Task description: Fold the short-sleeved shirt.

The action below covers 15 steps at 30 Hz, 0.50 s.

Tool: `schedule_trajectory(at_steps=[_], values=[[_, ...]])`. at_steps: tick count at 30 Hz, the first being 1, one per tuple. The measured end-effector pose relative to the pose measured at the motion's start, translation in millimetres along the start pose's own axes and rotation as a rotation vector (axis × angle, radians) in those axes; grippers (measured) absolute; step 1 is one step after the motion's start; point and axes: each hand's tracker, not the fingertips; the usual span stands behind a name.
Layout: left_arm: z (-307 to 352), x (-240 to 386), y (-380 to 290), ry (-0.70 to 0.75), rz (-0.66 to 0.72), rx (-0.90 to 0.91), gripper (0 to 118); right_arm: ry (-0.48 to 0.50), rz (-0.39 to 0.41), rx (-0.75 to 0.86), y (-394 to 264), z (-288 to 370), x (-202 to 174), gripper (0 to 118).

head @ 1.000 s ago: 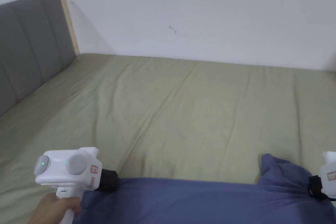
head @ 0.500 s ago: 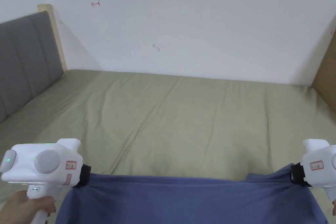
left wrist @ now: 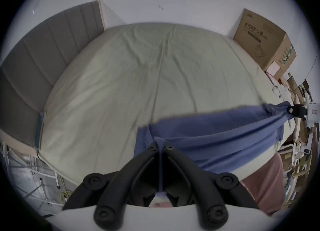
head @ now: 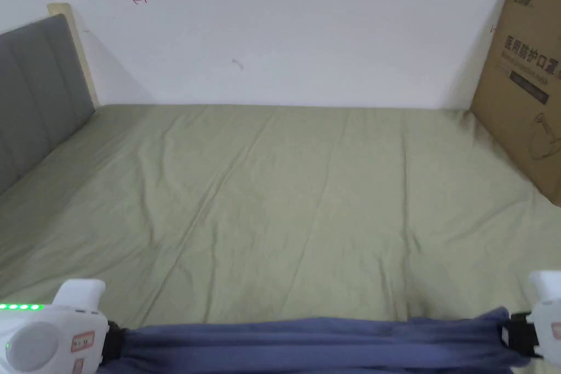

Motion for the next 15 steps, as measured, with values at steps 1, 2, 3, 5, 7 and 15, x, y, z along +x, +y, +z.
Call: schedule_trajectory(at_steps=[1,2,3,5,7,15], values=[[-6.5,-0.2,-11.7,0.001,0.004,-0.026,1,0.004,-0.017,-0.033,-14.3,-12.2,9.8,0],[-12.4,0.5,-23.0,0.010,0.012,-0.049,1,0.012,-0.044,-0.064,-29.5,-20.2,14.5,0],[-17.2,0.2,-31.6,0.012,0.025,-0.058,3,0.018,-0.059,-0.084,-42.3,-26.5,17.4,0],[-26.9,-5.0,-44.2,-0.001,0.054,-0.064,23,0.009,-0.073,-0.099,-62.3,-36.5,17.2,6],[-29.3,-6.8,-49.3,0.013,0.094,-0.075,70,0.010,-0.080,-0.100,-71.6,-41.4,18.0,41],[11.1,-38.2,-44.7,-0.121,0.328,0.027,98,-0.076,-0.030,0.020,-47.1,-7.8,-7.3,68]])
